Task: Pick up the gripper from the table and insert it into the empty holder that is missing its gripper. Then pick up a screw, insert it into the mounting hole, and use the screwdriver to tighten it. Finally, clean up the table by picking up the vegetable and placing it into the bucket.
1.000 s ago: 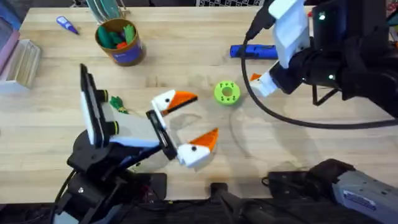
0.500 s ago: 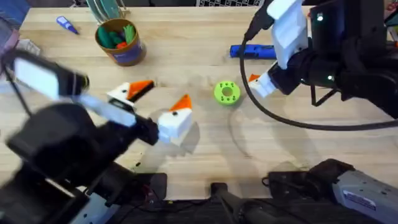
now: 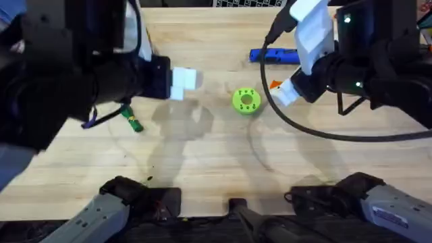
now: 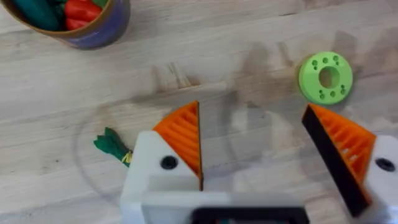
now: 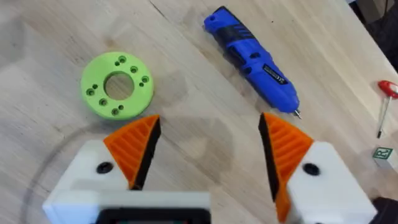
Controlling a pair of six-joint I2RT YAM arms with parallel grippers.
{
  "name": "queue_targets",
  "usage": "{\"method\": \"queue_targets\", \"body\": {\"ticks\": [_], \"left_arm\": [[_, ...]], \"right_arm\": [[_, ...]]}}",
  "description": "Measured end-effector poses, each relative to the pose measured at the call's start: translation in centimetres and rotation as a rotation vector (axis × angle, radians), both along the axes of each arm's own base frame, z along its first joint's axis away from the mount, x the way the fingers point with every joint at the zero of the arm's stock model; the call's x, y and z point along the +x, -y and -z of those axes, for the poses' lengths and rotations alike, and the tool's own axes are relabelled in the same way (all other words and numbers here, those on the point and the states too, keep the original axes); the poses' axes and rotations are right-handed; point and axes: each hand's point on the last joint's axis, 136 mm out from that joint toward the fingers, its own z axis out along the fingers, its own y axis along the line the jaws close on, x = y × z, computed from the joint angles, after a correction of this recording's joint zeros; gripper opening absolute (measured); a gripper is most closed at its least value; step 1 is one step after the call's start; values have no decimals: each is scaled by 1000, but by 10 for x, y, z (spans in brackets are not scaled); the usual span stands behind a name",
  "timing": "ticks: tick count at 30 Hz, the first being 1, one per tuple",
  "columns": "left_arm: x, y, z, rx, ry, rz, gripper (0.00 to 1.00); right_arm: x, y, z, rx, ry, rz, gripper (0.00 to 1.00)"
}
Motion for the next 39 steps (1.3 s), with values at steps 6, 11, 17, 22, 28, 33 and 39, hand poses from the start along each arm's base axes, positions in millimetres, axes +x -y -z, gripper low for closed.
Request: {"method": "queue_targets", "body": {"ticks": [6, 11, 17, 22, 28, 33, 39], "left_arm": [[6, -30, 36, -18, -192, -220, 986], [-6, -83, 81, -80, -449, -618, 986], [-8, -122, 114, -112, -591, -863, 986], [-13, -131, 141, -90, -693, -921, 986], [-16, -131, 178, -73, -746, -929, 985], [-11, -127, 181, -98, -742, -928, 299], [-15, -127, 181, -91, -757, -932, 23]], "right_arm": [[-1, 0, 1, -3, -6, 0, 947], [-1, 0, 1, -3, -6, 0, 947], [-1, 0, 1, -3, -6, 0, 948], [-1, 0, 1, -3, -6, 0, 950], [-1, 0, 1, -3, -6, 0, 950], [-1, 0, 1, -3, -6, 0, 950], [-1, 1, 1, -3, -6, 0, 950]]}}
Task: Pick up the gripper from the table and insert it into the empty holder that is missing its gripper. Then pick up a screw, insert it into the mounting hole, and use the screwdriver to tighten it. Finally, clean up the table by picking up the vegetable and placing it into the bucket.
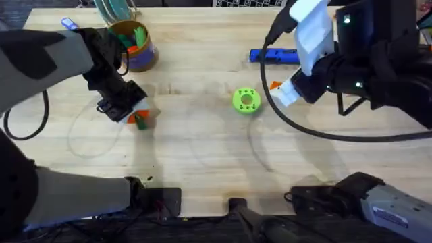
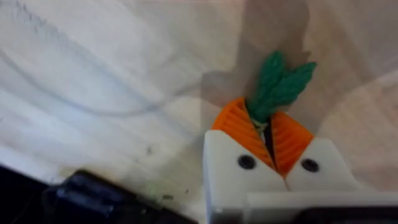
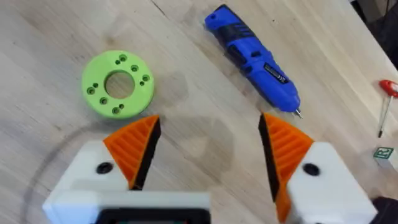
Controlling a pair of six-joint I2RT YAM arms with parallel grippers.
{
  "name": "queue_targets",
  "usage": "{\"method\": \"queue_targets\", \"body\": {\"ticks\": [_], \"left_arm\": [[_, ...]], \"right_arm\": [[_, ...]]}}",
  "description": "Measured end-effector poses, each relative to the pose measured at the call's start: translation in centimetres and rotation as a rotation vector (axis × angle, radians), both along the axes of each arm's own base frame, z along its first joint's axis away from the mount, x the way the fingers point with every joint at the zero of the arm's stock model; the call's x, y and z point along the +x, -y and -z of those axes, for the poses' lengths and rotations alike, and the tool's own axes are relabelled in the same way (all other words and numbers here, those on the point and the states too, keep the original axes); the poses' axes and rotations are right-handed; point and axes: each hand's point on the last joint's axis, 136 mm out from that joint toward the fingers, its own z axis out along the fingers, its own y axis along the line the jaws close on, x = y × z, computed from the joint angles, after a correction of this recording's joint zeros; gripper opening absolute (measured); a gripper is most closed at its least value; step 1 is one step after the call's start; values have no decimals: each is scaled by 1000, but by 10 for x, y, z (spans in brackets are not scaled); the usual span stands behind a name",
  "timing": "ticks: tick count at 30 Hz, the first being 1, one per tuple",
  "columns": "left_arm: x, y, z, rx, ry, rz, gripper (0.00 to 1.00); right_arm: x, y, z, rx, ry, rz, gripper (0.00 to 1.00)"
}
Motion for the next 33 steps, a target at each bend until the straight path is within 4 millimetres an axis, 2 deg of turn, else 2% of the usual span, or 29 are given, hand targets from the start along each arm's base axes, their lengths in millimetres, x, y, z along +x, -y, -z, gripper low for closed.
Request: {"method": "queue_targets", "body": {"ticks": [3, 6, 8, 14, 17, 20, 22, 25, 30, 33], "left_arm": [[-19, 5, -9, -28, -87, -1, 22], [-18, 12, -38, -67, -105, -5, 22], [1, 13, -69, -79, -19, -4, 22], [98, 6, -172, -41, 501, 27, 22], [136, 0, -199, -7, 687, 59, 22], [161, -3, -198, 9, 746, 73, 22], [176, -6, -188, 10, 752, 77, 22], [194, -8, -162, 16, 726, 108, 22], [202, -9, -129, 22, 665, 163, 22], [204, -11, -127, 36, 664, 174, 22]], "right_arm": [[0, 0, 0, 0, 0, 0, 950], [0, 0, 0, 0, 0, 0, 950], [0, 0, 0, 0, 0, 0, 950], [0, 0, 0, 0, 0, 0, 951], [0, 0, 0, 0, 0, 0, 950], [0, 0, 0, 0, 0, 0, 950], [0, 0, 0, 0, 0, 0, 950], [0, 0, 0, 0, 0, 0, 950], [0, 0, 0, 0, 0, 0, 952], [0, 0, 0, 0, 0, 0, 951]]}}
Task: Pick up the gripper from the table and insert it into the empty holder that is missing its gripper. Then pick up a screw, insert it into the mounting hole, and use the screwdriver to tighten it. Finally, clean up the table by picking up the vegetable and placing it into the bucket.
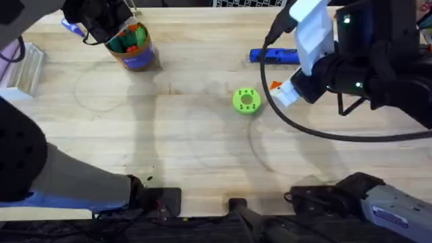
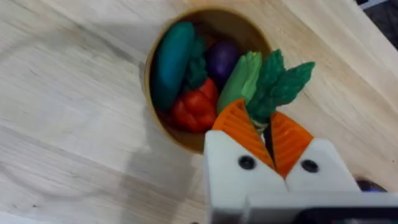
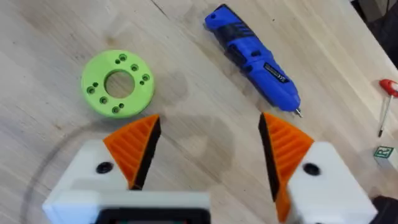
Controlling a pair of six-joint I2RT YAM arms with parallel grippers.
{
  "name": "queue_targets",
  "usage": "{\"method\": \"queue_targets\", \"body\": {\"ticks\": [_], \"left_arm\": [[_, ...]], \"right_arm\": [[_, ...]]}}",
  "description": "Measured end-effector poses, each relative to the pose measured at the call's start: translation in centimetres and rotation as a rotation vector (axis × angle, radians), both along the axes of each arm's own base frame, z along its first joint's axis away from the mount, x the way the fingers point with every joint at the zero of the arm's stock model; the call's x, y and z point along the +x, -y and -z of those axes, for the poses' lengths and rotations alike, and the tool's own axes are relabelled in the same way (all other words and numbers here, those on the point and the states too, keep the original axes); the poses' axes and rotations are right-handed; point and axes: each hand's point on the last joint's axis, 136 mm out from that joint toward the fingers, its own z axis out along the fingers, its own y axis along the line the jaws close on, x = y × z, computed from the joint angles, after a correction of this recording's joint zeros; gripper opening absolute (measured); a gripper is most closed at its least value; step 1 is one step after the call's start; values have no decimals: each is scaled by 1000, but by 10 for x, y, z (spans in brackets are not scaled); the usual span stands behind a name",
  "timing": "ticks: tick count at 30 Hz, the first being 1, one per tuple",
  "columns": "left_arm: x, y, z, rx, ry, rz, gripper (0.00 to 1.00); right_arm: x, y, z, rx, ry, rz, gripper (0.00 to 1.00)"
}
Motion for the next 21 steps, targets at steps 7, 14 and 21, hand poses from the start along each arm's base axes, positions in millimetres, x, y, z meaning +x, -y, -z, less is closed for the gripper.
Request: {"method": "queue_targets", "body": {"ticks": [7, 14, 21], "left_arm": [[2, -9, -4, 54, 14, -15, 557], [2, -10, -4, 59, 14, -17, 985], [-6, 8, -30, 29, 56, 93, 986]], "right_arm": [[0, 0, 0, 0, 0, 0, 950], [0, 0, 0, 0, 0, 0, 951], [-11, 5, -2, 30, -57, 60, 952]]}}
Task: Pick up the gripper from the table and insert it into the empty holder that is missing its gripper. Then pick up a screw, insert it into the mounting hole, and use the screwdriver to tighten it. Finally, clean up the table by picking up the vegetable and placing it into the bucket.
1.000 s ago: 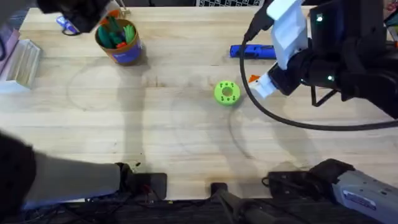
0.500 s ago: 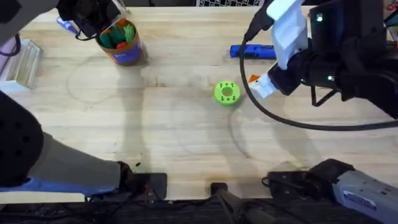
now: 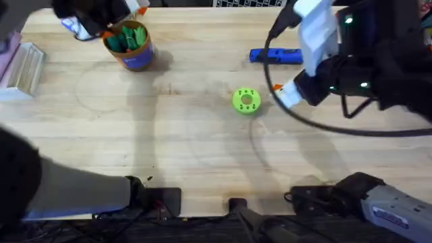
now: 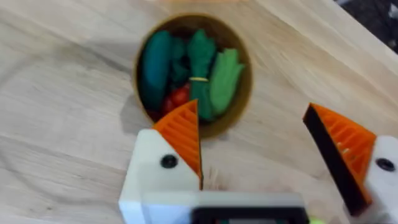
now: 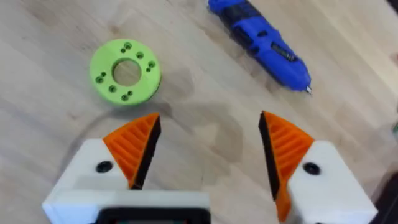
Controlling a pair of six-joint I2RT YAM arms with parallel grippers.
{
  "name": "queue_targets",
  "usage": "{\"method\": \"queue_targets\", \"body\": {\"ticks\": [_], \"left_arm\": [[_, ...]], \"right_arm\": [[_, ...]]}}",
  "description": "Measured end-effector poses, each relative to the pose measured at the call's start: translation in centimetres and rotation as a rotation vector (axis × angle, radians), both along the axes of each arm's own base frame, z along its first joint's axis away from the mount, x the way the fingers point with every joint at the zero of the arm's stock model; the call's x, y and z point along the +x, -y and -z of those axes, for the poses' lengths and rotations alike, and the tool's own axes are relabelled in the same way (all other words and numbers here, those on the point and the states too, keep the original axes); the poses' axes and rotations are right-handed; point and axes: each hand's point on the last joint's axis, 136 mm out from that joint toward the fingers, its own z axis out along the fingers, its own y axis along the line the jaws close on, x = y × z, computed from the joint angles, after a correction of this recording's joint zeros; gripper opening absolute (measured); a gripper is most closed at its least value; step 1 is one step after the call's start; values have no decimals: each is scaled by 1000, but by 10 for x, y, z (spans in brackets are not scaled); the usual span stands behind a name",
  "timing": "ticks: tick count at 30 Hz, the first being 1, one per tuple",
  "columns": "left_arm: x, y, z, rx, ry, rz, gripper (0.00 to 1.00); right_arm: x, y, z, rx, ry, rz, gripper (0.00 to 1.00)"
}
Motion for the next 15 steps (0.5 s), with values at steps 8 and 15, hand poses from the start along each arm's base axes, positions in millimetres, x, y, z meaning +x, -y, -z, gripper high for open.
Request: {"method": "queue_targets", "body": {"ticks": [8, 15], "left_arm": [[-99, 58, -102, 180, 85, 392, 986], [-191, 88, -120, 300, 75, 677, 986]], "right_arm": [[-34, 20, -84, 100, -2, 132, 952], [-46, 26, -90, 173, -54, 252, 952]]}}
